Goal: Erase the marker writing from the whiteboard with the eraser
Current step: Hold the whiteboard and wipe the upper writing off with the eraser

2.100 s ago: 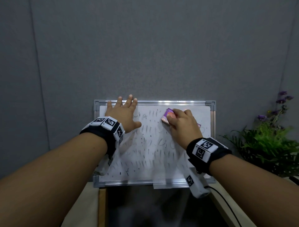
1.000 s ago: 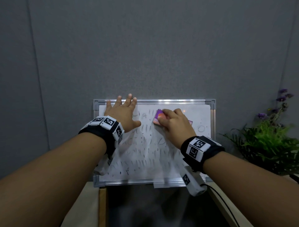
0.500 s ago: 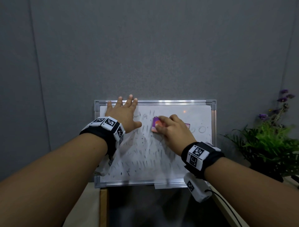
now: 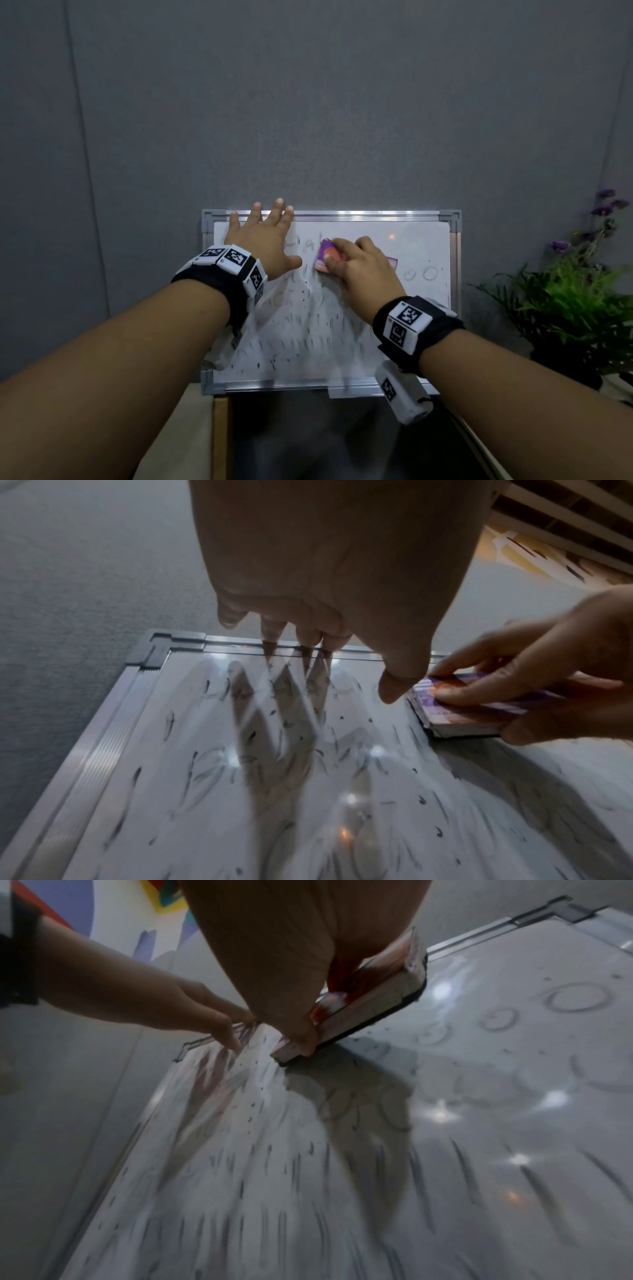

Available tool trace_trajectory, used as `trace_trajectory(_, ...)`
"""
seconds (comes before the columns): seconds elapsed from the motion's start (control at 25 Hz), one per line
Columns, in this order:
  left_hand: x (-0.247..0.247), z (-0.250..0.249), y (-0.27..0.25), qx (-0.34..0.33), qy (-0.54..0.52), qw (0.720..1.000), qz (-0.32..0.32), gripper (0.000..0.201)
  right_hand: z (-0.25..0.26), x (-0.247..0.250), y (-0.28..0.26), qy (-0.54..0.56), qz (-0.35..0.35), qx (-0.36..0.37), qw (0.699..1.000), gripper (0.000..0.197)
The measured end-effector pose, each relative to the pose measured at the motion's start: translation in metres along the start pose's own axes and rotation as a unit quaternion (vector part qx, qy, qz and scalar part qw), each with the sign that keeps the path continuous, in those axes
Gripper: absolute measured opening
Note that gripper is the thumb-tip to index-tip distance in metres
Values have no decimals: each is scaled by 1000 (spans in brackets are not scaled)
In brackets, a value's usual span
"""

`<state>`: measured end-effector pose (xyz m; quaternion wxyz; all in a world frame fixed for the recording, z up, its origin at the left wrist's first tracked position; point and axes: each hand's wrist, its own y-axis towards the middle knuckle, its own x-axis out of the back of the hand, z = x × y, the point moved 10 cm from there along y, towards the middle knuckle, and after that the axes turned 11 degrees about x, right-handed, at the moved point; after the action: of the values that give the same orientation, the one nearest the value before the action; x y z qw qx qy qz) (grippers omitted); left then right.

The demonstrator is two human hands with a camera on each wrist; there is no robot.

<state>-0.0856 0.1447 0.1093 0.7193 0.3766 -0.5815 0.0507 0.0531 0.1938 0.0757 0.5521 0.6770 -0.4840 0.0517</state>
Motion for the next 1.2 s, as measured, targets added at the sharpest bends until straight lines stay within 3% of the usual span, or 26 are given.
trace_trajectory(0.24,0,-1,0,0,5,1000,-3,95,-20,17,2,20,-39,-58,997,25)
trace_trajectory(0.48,0,2,0,-3,12,1000,-5,95,14,0,5,35,-16,24,999,31)
trace_trajectory(0.6,2,6,-1,-13,9,1000,-19,94,9,-3,-4,24,-19,15,999,35)
trace_trajectory(0.76,6,40,-4,37,-14,998,-39,96,2,7,0,25,-34,1,999,31)
trace_trajectory(0.88,6,57,-4,51,-24,998,-26,92,-5,17,11,40,-54,-23,997,28)
trace_trajectory(1.08,6,61,-1,45,-20,999,-7,87,15,4,10,32,-13,18,999,29)
trace_trajectory(1.2,7,61,0,42,-1,999,-2,86,4,4,0,20,-19,-3,1000,26)
